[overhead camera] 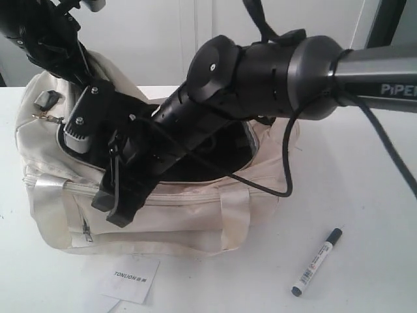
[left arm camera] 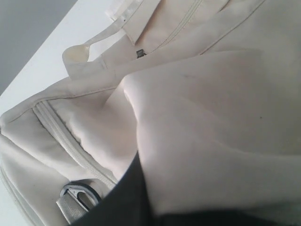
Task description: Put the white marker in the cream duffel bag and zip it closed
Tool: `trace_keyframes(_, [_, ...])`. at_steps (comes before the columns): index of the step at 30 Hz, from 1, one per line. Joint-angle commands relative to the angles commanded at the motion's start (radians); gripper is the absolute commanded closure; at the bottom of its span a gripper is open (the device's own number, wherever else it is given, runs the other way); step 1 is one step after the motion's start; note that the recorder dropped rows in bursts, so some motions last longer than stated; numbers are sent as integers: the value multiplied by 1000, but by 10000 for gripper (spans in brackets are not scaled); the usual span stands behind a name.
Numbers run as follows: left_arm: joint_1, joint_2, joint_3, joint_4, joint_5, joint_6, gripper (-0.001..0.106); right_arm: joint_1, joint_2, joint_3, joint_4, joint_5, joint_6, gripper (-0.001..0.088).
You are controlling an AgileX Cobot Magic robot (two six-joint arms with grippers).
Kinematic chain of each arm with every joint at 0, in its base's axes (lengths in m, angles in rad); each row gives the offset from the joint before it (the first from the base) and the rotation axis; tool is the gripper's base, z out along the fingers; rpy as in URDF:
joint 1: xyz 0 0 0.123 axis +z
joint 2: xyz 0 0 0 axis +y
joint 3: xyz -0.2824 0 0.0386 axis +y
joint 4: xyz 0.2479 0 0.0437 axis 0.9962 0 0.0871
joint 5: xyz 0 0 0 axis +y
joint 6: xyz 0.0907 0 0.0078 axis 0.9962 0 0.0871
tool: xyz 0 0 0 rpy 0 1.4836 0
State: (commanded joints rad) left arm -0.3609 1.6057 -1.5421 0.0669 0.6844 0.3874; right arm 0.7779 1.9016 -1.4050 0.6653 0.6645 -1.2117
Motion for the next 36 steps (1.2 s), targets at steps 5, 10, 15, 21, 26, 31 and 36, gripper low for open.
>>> trace_keyframes(5, [0, 0, 0, 0, 0, 0, 1053, 0, 34, 0, -23, -35, 0, 327])
trace_keyframes(10, [0, 0, 0, 0, 2, -7, 1053, 0, 45, 0, -60, -106, 0, 442])
trace_keyframes(15, [0, 0, -4, 24, -43, -7, 1053, 0, 45, 0, -75, -51, 0, 868])
trace_keyframes(21, [0, 4, -73, 107, -225, -7, 1053, 0, 45, 0, -81, -18, 0, 868])
trace_keyframes(26, [2, 31, -78, 283, -361, -7, 1053, 0, 45, 0, -81, -16, 4, 868])
trace_keyframes(31, [50, 58, -78, 289, -486, -19, 1053, 0, 45, 0, -81, -16, 4, 868])
trace_keyframes(36, [105, 71, -78, 285, -572, -27, 1053, 0, 45, 0, -81, -16, 8, 868])
